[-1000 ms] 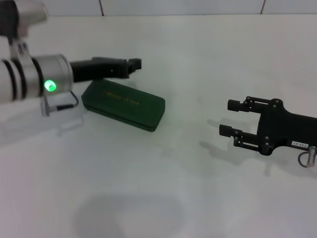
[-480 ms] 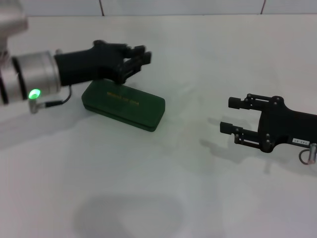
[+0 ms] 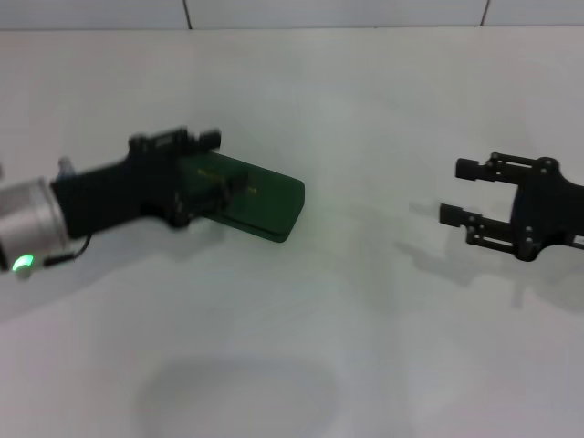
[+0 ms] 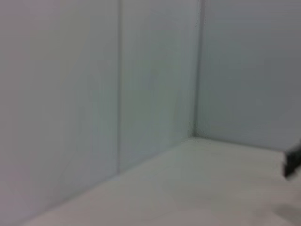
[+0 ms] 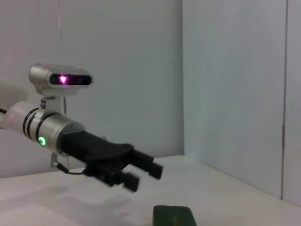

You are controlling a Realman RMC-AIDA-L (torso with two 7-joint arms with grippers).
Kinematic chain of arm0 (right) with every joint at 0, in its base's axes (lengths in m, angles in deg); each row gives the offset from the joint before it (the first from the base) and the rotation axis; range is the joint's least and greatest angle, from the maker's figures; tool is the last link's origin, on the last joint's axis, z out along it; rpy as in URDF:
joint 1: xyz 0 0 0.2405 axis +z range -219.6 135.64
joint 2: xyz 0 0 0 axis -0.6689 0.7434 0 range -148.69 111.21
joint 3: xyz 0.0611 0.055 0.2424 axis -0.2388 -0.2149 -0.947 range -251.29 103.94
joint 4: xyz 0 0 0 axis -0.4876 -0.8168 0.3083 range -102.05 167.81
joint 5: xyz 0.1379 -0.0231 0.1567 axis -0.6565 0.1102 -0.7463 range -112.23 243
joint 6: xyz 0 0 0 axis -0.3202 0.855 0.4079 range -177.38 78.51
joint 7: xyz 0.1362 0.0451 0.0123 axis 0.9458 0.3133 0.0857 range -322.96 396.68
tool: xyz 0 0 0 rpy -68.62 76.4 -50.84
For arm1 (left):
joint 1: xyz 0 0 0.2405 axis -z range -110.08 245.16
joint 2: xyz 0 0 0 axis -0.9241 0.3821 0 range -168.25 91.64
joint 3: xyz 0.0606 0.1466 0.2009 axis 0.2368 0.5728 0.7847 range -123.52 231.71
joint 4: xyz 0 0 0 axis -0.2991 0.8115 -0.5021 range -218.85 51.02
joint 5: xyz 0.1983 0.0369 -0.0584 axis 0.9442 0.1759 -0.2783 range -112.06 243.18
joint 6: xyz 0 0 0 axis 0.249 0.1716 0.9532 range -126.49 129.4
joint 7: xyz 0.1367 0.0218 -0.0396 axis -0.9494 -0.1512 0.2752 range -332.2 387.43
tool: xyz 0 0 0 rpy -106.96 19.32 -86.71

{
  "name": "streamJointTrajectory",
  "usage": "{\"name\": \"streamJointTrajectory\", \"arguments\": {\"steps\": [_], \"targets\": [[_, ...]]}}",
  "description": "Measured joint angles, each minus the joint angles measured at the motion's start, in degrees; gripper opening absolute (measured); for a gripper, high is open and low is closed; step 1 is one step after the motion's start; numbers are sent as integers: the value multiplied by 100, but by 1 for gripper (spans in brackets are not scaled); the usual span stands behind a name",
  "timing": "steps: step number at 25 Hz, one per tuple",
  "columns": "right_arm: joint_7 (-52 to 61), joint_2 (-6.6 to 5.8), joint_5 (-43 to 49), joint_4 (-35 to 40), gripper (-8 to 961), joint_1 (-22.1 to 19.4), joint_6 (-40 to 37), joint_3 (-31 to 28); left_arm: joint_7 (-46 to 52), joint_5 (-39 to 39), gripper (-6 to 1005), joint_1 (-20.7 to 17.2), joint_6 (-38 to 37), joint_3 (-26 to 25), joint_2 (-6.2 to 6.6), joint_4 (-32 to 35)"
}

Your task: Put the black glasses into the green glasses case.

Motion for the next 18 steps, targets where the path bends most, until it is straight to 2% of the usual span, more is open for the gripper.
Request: {"name": "streamJointTrajectory", "arguments": {"steps": [4, 7, 8, 9, 10, 13, 18], "targets": [[26, -164, 153, 1, 596, -30, -359, 16, -27, 341, 652, -305, -538, -82, 117, 9], [25, -163, 279, 1, 596, -87, -471, -7, -61, 368, 767, -637, -883, -324, 216, 7], [18, -144, 293, 0, 596, -123, -456, -8, -61, 368, 805, -637, -883, -324, 216, 7], [18, -144, 293, 0, 596, -123, -456, -8, -141, 383, 843, -869, -1100, -556, 275, -11], [-31, -70, 314, 0, 596, -214, -403, -2, -177, 389, 846, -932, -1150, -588, 290, -17], [-121, 10, 416, 0, 678, -276, -423, 17, -298, 455, 855, -1186, -1294, -645, 342, -15], [-244, 120, 659, -3, 806, -347, -431, 25, -356, 696, 871, -1364, -1368, -651, 348, 4]]}}
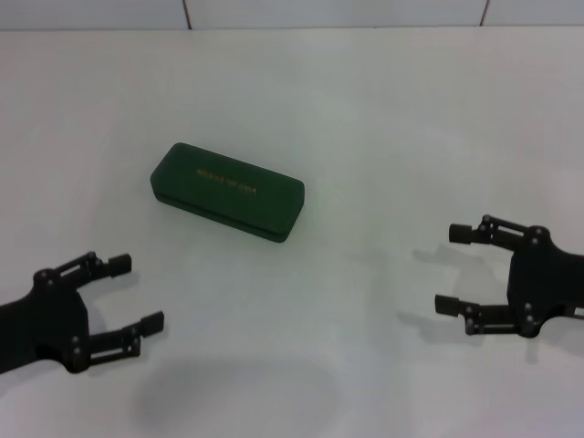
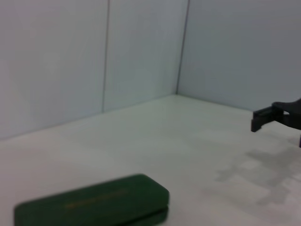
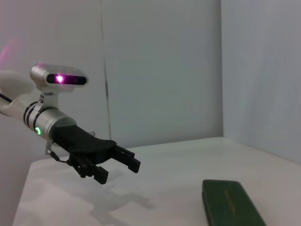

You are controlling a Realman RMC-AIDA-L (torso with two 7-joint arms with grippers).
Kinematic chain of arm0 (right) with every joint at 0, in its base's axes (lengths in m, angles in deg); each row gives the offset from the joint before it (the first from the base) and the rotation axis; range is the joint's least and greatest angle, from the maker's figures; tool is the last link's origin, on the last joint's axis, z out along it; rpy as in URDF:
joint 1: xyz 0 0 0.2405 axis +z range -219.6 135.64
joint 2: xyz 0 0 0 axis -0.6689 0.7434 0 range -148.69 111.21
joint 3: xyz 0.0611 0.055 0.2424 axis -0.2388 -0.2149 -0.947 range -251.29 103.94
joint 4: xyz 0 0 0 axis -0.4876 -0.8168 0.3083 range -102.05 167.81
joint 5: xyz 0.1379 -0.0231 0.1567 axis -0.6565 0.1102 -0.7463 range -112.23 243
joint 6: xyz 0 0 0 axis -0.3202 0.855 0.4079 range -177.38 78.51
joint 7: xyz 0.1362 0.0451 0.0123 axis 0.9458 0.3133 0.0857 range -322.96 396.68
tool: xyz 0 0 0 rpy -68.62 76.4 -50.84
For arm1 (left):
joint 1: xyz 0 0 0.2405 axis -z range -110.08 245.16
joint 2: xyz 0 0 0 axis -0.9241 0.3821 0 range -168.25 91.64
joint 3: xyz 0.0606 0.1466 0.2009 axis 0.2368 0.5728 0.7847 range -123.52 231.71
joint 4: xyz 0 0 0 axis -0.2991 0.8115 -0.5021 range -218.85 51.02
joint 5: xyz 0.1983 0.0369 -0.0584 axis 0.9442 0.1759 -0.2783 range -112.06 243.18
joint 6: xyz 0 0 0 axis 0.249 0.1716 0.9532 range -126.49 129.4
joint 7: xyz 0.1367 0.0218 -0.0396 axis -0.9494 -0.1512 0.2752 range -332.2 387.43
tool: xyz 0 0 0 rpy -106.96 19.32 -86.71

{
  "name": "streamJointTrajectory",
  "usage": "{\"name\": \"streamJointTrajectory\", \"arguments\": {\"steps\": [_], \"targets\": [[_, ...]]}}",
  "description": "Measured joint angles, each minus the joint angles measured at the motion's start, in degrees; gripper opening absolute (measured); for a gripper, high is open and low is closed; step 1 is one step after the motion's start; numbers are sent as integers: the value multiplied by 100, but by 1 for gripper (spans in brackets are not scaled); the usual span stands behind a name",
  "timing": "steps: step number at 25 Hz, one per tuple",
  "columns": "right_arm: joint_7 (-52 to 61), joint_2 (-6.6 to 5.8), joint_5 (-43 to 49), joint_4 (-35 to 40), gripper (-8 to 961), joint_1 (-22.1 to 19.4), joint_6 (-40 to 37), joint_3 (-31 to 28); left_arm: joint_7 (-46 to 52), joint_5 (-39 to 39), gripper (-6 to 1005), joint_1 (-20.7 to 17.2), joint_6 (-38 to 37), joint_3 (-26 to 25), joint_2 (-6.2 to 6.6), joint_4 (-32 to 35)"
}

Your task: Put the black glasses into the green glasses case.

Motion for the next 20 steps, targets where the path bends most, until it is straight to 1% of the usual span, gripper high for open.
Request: {"name": "streamJointTrajectory", "arguments": {"steps": [3, 10, 20], "targets": [[-6, 18, 84, -1, 876, -2, 12, 4, -1, 103, 874, -11, -124, -2, 28, -19], [-9, 17, 102, 0, 876, 1, -16, 12, -3, 161, 875, 13, -306, -64, 63, -13], [-12, -39, 121, 0, 877, 4, -60, 19, -6, 246, 875, 89, -450, -70, 115, -8]]}}
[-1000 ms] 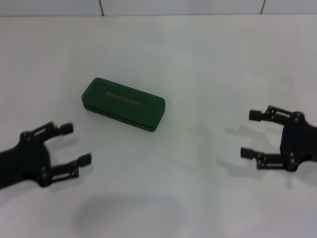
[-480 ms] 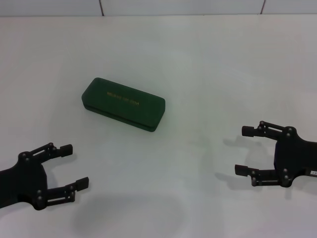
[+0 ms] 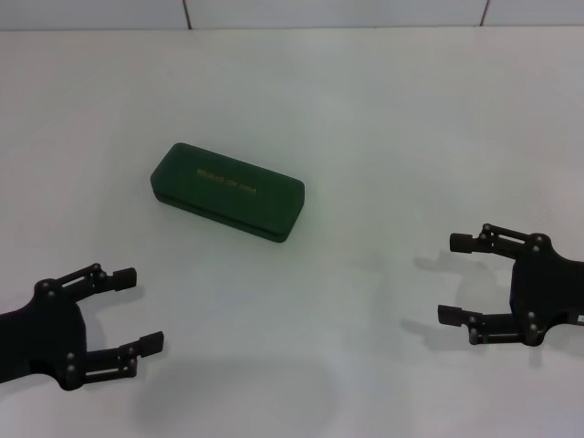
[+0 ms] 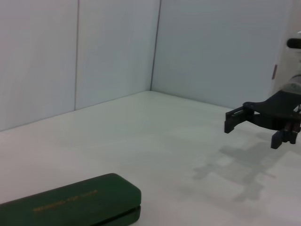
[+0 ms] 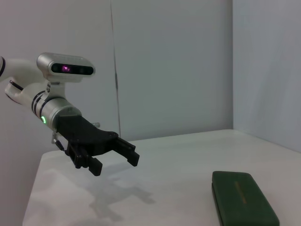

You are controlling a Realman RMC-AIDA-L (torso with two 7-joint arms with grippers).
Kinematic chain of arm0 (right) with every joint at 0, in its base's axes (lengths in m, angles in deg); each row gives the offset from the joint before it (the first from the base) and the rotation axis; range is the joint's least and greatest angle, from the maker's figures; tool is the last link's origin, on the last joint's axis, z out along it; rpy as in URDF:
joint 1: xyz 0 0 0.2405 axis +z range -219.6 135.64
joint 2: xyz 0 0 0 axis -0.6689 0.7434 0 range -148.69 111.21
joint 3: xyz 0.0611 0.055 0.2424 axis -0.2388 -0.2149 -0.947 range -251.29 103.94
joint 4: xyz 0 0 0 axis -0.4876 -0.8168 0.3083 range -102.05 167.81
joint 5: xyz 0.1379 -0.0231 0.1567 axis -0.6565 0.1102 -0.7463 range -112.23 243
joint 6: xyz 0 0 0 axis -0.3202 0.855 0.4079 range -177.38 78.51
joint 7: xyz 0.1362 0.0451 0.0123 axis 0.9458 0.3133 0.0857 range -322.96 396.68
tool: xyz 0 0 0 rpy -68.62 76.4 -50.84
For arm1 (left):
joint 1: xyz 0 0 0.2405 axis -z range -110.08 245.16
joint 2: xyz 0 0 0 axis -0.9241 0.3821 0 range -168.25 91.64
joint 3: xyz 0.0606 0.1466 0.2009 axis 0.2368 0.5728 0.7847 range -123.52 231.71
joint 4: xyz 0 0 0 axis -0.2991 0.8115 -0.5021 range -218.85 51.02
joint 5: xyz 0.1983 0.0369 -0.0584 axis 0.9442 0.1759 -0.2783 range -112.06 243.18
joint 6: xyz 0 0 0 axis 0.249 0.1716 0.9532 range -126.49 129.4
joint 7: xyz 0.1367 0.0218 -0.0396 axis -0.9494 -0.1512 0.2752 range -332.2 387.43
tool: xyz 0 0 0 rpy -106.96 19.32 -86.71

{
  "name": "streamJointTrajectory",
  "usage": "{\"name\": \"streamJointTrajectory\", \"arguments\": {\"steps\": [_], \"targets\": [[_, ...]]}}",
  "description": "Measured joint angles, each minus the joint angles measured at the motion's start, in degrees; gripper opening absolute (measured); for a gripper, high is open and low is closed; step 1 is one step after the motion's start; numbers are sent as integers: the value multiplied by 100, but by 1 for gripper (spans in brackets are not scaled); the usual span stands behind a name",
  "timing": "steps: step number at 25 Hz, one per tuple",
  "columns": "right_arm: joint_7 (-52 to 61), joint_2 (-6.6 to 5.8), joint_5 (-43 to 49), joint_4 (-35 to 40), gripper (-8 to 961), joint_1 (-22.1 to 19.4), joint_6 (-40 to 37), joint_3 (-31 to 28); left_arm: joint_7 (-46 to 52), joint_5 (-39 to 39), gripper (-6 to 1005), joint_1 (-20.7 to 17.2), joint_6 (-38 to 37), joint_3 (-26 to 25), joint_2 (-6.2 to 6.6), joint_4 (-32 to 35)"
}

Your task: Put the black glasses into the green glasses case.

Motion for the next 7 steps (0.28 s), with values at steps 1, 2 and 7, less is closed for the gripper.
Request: {"name": "streamJointTrajectory", "arguments": {"steps": [1, 2, 7], "targets": [[0, -2, 0, 0, 877, 5, -2, 0, 0, 6, 875, 4, -13, 0, 1, 0], [2, -4, 0, 0, 877, 9, -3, 0, -1, 10, 875, 10, -26, -1, 3, 0], [6, -6, 0, 0, 877, 28, -16, -9, -2, 20, 875, 41, -34, -1, 6, 0]]}}
